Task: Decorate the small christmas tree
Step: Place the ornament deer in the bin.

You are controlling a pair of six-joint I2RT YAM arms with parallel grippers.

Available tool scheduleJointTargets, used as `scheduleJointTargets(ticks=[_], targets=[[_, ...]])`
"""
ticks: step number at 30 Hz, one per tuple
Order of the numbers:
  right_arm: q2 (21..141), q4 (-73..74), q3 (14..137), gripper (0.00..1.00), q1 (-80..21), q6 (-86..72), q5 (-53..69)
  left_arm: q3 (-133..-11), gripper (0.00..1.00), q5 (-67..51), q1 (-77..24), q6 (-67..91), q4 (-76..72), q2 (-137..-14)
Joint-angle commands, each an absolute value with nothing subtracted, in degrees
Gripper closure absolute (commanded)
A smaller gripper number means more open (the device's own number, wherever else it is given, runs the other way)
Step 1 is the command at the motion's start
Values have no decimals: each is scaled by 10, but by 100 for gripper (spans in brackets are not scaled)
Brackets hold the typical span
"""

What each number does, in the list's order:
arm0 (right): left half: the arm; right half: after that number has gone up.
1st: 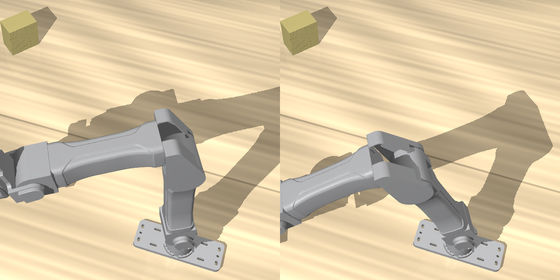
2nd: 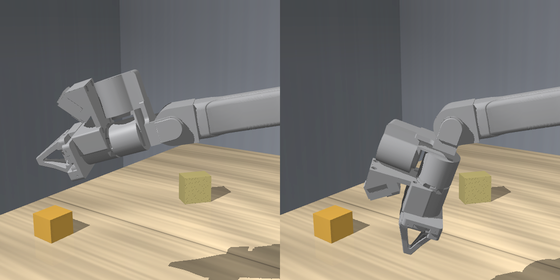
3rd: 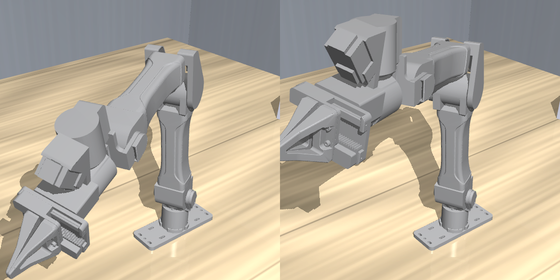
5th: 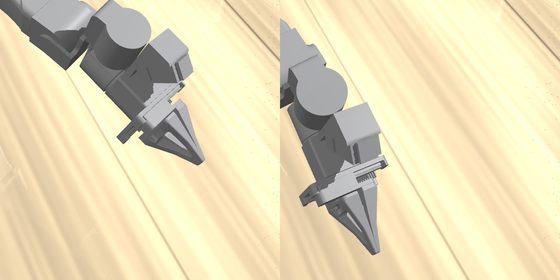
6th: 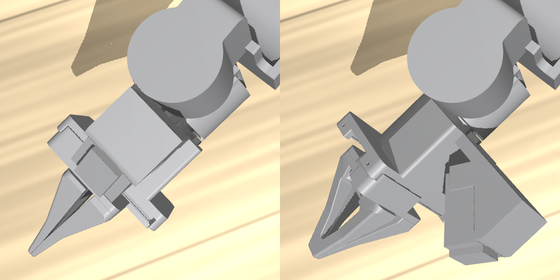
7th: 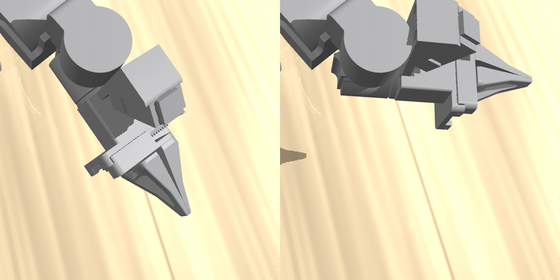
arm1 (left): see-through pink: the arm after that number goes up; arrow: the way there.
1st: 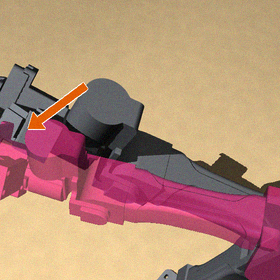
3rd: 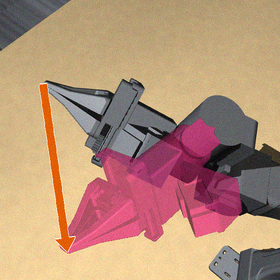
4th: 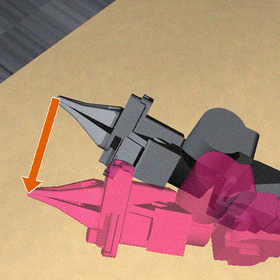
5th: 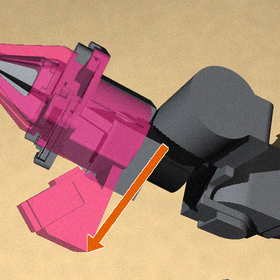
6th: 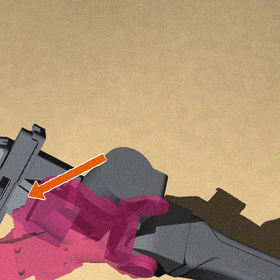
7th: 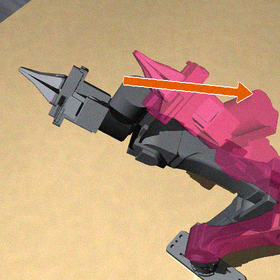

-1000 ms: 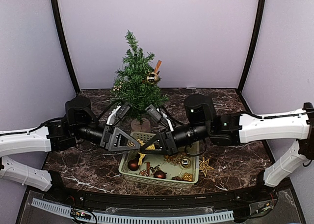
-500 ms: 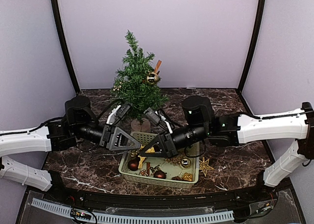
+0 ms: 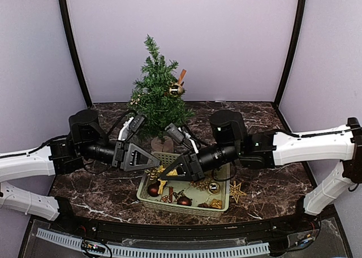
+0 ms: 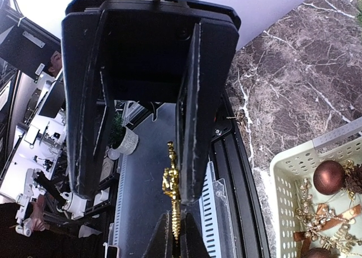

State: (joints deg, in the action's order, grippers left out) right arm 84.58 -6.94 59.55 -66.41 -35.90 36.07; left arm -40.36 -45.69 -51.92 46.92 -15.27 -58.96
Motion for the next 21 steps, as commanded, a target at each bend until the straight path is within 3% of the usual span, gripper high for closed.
scheduleJointTargets(ticks=[1,10,16,21], targets=[[866,-57,586,100,-667,-367,376,-402,60,-453,-521,463,-190,-567],[863,-63,585,100,-668,-370,374,-390,63,-461,-521,480,-210,-570],[859,-68,582,100,-668,-372,374,-401,64,-417,-521,444,-139,-556],[841,-59,561,100,-658,-390,317,-408,56,-340,-518,412,-67,-523]])
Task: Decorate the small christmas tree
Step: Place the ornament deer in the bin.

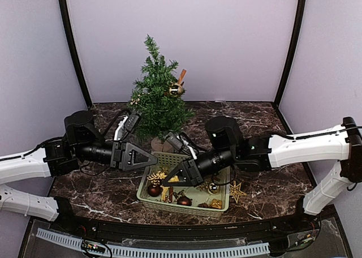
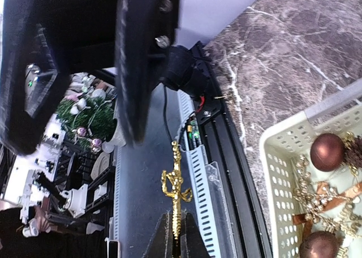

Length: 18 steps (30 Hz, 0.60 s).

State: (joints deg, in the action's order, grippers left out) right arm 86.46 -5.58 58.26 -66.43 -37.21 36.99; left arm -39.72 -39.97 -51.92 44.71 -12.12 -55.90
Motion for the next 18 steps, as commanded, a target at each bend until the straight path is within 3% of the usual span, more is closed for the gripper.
scheduleJointTargets(ticks=[1,7,18], targets=[[830,-48,554,100,-650,-395,284,-407,55,-329,-518,408,-53,-513],[826,70,552,100,-608,-408,121,-391,49,-193,-507,404,67,-505],[908,145,561,100,-591,-430,16,-357,34,-110,-488,441,130,-596]])
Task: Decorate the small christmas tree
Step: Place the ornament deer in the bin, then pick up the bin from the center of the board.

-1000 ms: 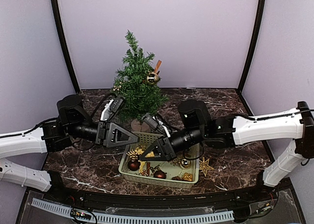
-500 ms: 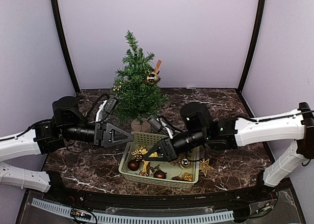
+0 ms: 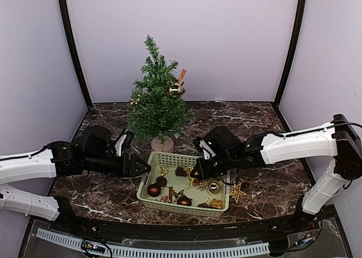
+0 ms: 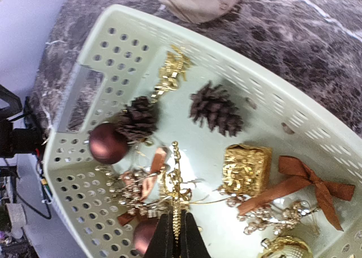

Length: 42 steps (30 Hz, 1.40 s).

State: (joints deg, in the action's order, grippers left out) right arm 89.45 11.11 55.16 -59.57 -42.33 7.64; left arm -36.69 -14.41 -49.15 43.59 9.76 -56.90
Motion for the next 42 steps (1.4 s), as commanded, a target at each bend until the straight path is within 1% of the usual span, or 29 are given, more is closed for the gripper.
scheduleJointTargets(ticks=[1,10,11,13,15,16,17,18,19,20,21,22,23,25,29,32,35,38,42], targets=[[911,148,559,100,-589,-431,11,-357,33,-110,-488,438,132,-604],[933,148,542,100,-574,-440,2,-361,30,-145,-488,409,121,-711],[932,148,540,98,-571,-441,2,-362,30,-147,-488,408,120,-717],[927,148,538,87,-568,-441,2,-363,37,-156,-488,402,116,-735],[912,147,537,75,-568,-436,2,-361,53,-162,-488,396,108,-743],[904,147,537,70,-567,-432,2,-360,58,-167,-489,393,104,-744],[896,148,538,65,-567,-428,2,-356,67,-169,-489,392,96,-745],[887,149,539,61,-567,-423,2,-354,72,-172,-490,391,92,-745],[879,151,540,57,-567,-418,2,-349,79,-172,-491,391,84,-744],[870,153,542,53,-567,-413,2,-347,82,-171,-495,391,81,-743],[860,153,543,51,-567,-405,4,-344,89,-166,-497,390,77,-741],[851,151,543,48,-567,-397,7,-341,91,-163,-503,389,74,-739],[840,149,542,46,-567,-387,10,-339,96,-153,-506,388,69,-733],[818,144,539,42,-567,-373,21,-334,100,-134,-515,385,61,-719],[769,110,519,34,-567,-342,70,-320,100,-84,-532,375,55,-680],[745,74,503,31,-569,-324,157,-321,100,-49,-545,359,64,-649],[751,75,505,35,-588,-313,184,-331,100,0,-565,328,87,-633],[764,116,515,39,-620,-301,141,-346,100,56,-586,307,118,-623],[770,139,524,42,-651,-296,126,-362,100,99,-609,288,150,-626]])
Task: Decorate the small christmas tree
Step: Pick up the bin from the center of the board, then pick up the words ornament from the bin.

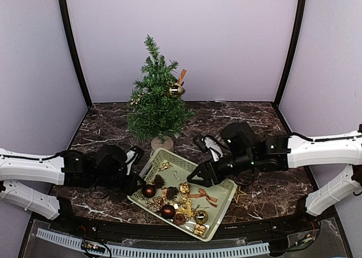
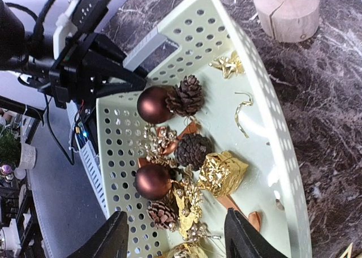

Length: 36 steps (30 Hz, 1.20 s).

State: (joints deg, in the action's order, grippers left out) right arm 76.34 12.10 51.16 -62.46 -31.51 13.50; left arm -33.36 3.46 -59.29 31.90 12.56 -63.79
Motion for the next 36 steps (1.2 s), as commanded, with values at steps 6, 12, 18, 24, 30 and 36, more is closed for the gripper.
scheduleJointTargets(ticks=[6,12,18,24,30,36], targets=[[822,153,524,50,-698,-302,110,-376,100,128,-625,287,156,-629],[874,178,567,56,-745,-286,86,-375,100,140,-633,288,160,-621],[935,180,597,63,-769,-268,135,-377,100,132,-635,282,157,-619],[1007,199,627,66,-777,-288,111,-375,100,122,-636,272,152,-619],[1033,287,650,66,-760,-354,-38,-359,100,110,-637,255,138,-603],[992,352,639,63,-733,-392,-145,-358,100,108,-637,257,144,-604]])
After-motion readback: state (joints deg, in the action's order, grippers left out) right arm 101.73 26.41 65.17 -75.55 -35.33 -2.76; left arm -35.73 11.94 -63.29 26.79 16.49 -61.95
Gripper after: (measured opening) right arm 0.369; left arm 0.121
